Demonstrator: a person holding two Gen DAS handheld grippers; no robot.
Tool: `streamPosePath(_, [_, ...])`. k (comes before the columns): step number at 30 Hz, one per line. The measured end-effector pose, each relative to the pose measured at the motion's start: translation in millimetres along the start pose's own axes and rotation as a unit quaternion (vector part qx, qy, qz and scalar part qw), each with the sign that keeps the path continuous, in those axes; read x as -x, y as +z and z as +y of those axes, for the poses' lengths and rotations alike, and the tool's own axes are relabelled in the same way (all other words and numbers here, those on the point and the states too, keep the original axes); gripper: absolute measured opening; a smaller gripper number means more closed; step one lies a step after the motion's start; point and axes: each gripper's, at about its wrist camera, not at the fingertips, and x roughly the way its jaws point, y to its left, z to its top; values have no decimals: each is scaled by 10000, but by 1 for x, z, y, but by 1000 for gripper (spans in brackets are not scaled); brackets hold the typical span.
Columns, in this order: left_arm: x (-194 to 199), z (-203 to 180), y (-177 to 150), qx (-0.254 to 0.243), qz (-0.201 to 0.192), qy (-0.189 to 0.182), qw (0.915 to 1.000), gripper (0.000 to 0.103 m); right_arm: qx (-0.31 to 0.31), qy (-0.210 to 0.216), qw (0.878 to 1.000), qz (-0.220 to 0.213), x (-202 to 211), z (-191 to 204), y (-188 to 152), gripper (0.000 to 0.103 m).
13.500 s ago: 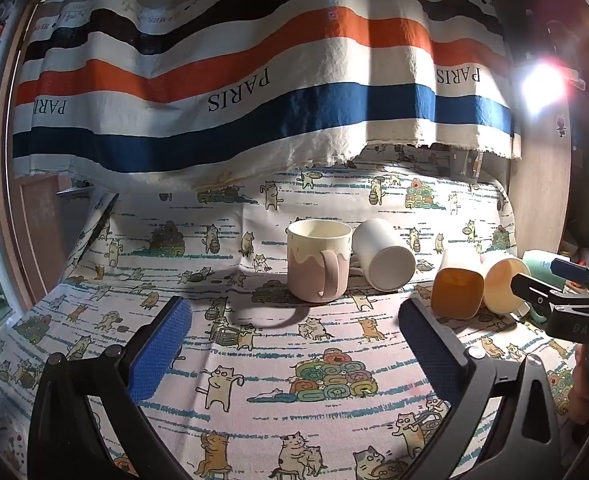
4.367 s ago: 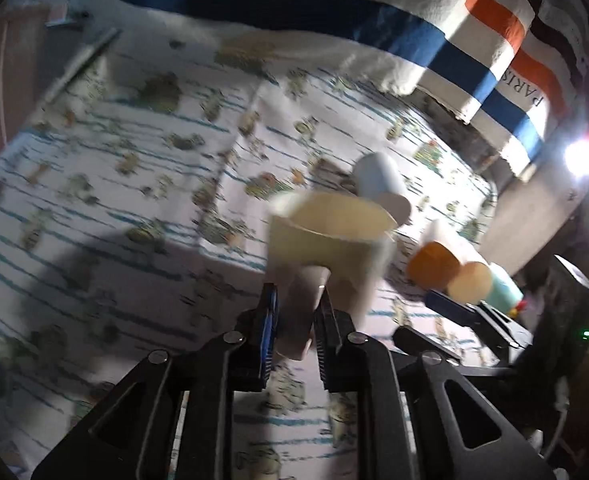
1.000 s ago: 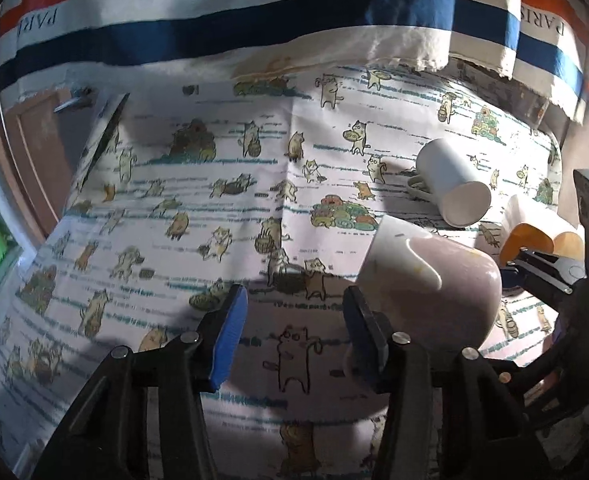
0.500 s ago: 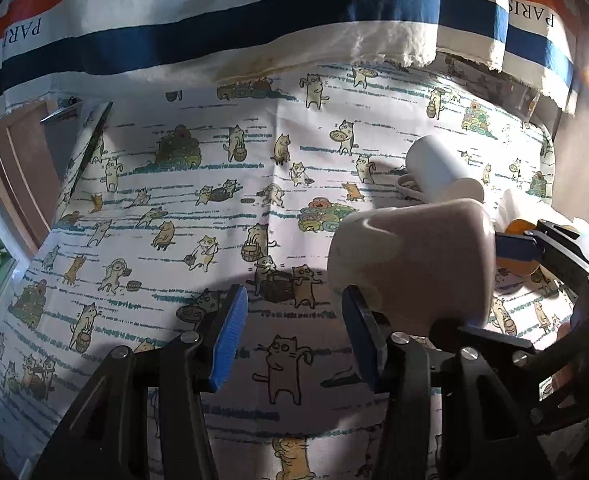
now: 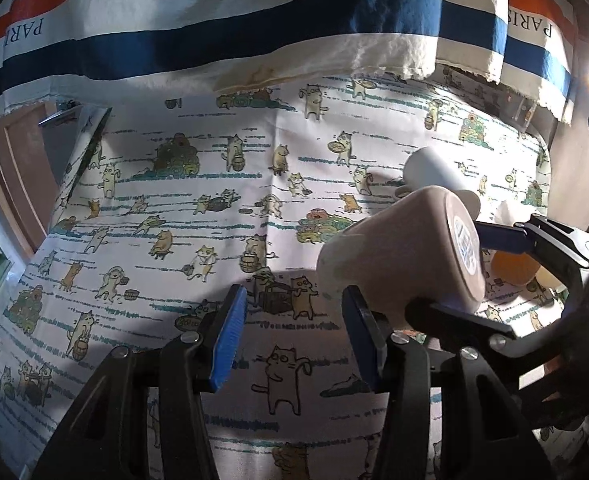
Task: Flip cup upside down
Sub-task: 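Lower the inverted pink mug rim-first onto the cloth with the left tool, then open the left tool and pull it back from the mug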
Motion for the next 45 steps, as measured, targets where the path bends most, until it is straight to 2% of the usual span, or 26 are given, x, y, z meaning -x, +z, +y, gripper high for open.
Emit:
streamPosePath(12, [6, 16, -1, 210, -131, -2, 9997, 47, -186, 139, 9997, -5, 0, -8, 6, 84])
streamPosePath(20, [10, 12, -5, 121, -163, -22, 9998, 47, -343, 171, 9992, -150, 16, -19, 7, 84])
streamPosePath(24, [13, 7, -6, 83, -183, -62, 9998, 47, -457, 108, 9984, -327, 34, -28, 10, 84])
streamPosePath(27, [19, 4, -6, 69, -252, -115, 9996, 49, -474, -131, 9978, -441, 46, -31, 8, 85])
streamPosePath(29, [24, 0, -6, 34, -356, -166, 9992, 53, -473, -410, 9964, -573, 58, -31, 2, 85])
streamPosePath(31, [33, -4, -6, -36, -563, -204, 9982, 72, -492, -579, 9945, -725, 71, -30, -5, 85])
streamPosePath(35, [49, -17, -8, -319, -1037, -160, 9940, 82, -682, -785, 9895, -1003, 89, -36, -20, 91])
streamPosePath(37, [56, -21, -10, -344, -1260, -167, 9913, 103, -731, -909, 9870, -1105, 93, -39, -25, 95])
streamPosePath(38, [60, -23, -13, -338, -1432, -150, 9890, 103, -738, -999, 9853, -1175, 95, -40, -30, 103])
streamPosePath(41, [72, -27, -22, -514, -1882, -149, 9807, 103, -719, -1219, 9823, -1228, 95, -40, -41, 103])
streamPosePath(45, [80, -32, -34, -740, -2195, -104, 9727, 103, -746, -1102, 9825, -1300, 92, -38, -56, 103])
